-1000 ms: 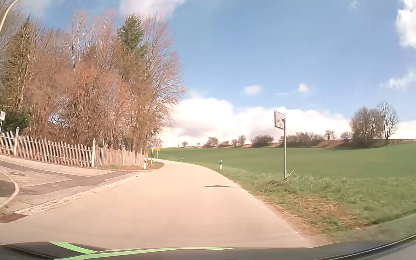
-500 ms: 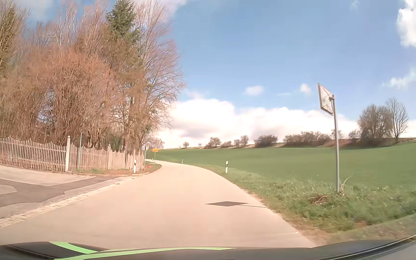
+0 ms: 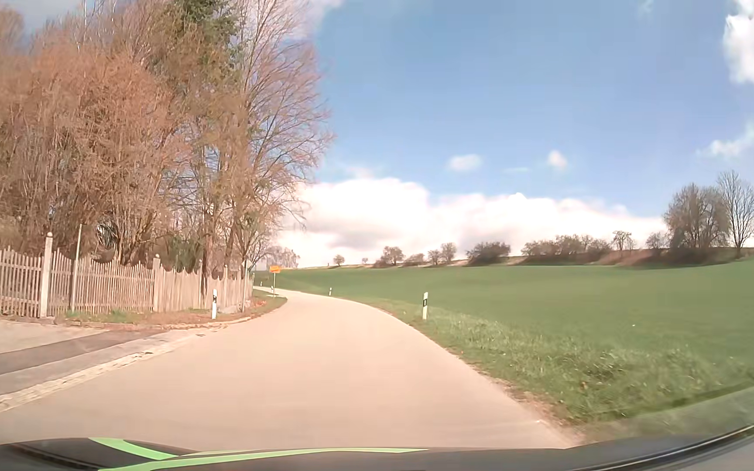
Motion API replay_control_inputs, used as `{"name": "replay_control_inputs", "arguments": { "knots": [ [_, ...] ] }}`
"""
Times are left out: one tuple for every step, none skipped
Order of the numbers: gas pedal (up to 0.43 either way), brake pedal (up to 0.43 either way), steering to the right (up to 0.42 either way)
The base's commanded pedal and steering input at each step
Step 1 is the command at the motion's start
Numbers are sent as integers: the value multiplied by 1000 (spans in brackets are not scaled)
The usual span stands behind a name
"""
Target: Follow the waypoints while adhering to traffic rules and regulations
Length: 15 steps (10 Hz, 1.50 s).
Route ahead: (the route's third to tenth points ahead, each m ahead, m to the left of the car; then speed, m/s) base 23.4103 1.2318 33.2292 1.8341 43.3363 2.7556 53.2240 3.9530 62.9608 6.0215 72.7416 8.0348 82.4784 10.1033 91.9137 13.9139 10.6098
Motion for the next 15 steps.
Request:
{"name": "replay_control_inputs", "arguments": {
  "knots": [
    [331,0,-6],
    [339,0,-6],
    [339,0,-6],
    [339,0,-7],
    [339,0,-9],
    [339,0,-13],
    [339,0,-14],
    [339,0,-15],
    [339,0,-15],
    [339,0,-16],
    [339,0,-16],
    [339,0,-16],
    [339,0,-16],
    [339,0,-16],
    [339,0,-16]
  ]
}}
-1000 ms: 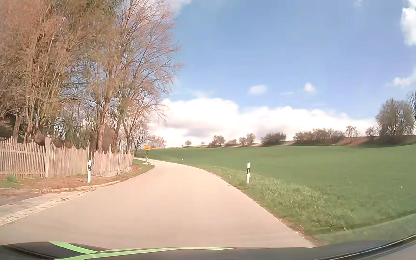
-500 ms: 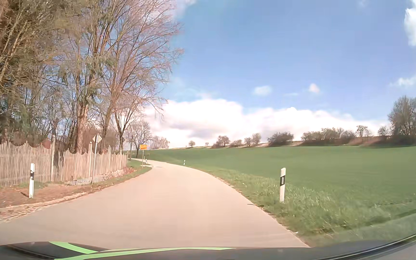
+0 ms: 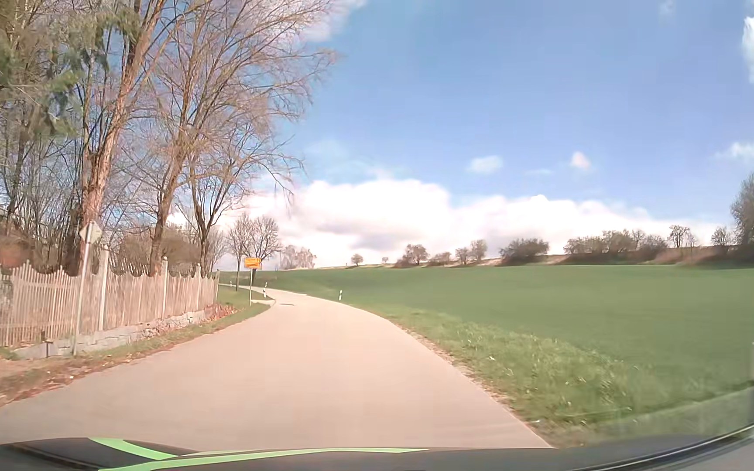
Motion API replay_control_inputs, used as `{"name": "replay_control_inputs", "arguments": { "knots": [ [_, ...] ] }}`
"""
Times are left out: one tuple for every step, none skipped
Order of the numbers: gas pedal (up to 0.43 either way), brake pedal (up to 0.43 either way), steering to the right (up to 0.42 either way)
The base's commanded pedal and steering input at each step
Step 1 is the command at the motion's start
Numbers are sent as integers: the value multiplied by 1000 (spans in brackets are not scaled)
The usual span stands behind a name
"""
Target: Follow the waypoints while adhering to traffic rules and regulations
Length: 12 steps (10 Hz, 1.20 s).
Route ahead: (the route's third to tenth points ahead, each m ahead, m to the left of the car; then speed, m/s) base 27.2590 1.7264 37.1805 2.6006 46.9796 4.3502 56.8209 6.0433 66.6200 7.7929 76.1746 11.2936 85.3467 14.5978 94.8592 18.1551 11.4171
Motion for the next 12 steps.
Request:
{"name": "replay_control_inputs", "arguments": {
  "knots": [
    [339,0,-16],
    [339,0,-17],
    [339,0,-16],
    [331,0,-17],
    [331,0,-17],
    [331,0,-18],
    [331,0,-19],
    [331,0,-21],
    [331,0,-22],
    [331,0,-22],
    [331,0,-23],
    [331,0,-23]
  ]
}}
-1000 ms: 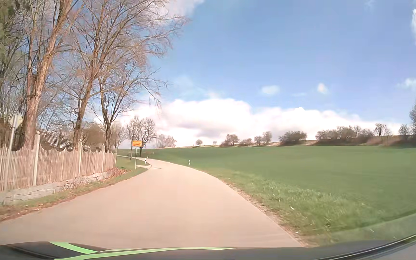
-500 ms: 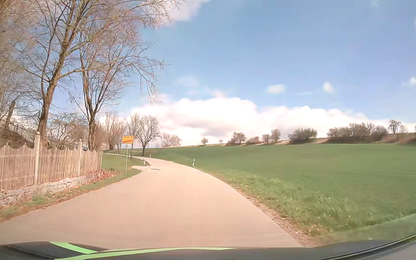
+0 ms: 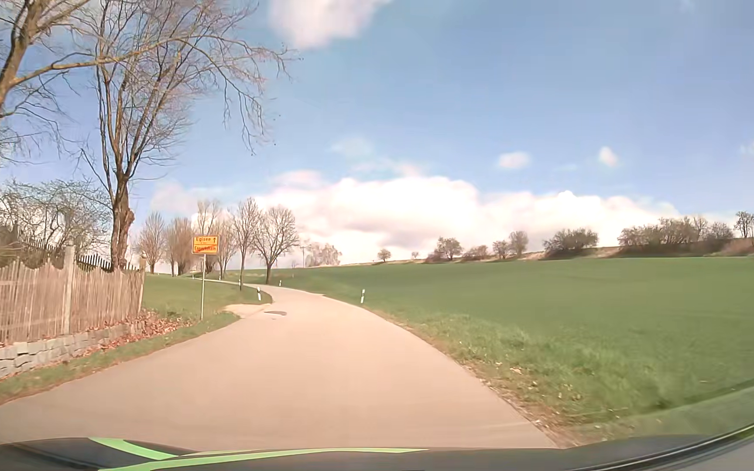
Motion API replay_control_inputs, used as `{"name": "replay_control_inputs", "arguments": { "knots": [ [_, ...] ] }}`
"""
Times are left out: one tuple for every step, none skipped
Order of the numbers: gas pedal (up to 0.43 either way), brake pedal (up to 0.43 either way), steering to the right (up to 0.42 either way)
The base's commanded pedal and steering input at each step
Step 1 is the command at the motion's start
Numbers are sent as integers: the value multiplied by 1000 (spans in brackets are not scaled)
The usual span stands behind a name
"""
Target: Follow the waypoints while adhering to traffic rules and regulations
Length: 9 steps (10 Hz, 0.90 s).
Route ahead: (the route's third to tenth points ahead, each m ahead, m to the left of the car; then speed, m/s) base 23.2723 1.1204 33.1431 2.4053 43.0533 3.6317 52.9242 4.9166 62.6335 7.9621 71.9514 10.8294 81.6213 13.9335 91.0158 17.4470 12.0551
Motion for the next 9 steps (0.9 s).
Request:
{"name": "replay_control_inputs", "arguments": {
  "knots": [
    [331,0,-23],
    [331,0,-23],
    [331,0,-23],
    [331,0,-22],
    [331,0,-22],
    [331,0,-21],
    [331,0,-20],
    [331,0,-20],
    [331,0,-19]
  ]
}}
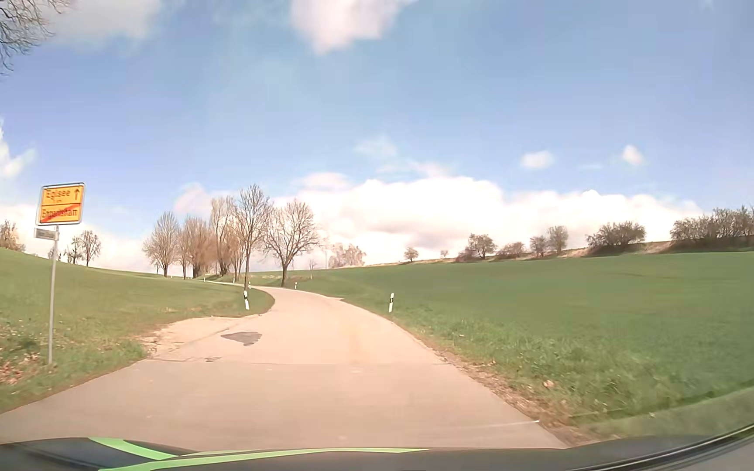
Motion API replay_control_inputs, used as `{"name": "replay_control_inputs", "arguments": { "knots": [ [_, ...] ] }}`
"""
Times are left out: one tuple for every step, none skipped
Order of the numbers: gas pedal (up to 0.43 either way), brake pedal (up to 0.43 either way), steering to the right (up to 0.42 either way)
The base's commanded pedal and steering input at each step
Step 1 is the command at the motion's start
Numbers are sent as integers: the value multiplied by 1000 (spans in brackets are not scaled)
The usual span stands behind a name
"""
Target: Follow the waypoints while adhering to traffic rules and regulations
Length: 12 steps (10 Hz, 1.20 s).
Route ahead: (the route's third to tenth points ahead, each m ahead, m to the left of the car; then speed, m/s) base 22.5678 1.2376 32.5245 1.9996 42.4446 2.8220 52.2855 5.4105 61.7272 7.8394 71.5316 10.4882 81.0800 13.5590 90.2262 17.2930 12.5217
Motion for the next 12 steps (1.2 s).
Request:
{"name": "replay_control_inputs", "arguments": {
  "knots": [
    [331,0,-18],
    [331,0,-18],
    [331,0,-18],
    [331,0,-18],
    [331,0,-18],
    [331,0,-18],
    [331,0,-19],
    [339,0,-19],
    [339,0,-20],
    [339,0,-21],
    [339,0,-22],
    [339,0,-22]
  ]
}}
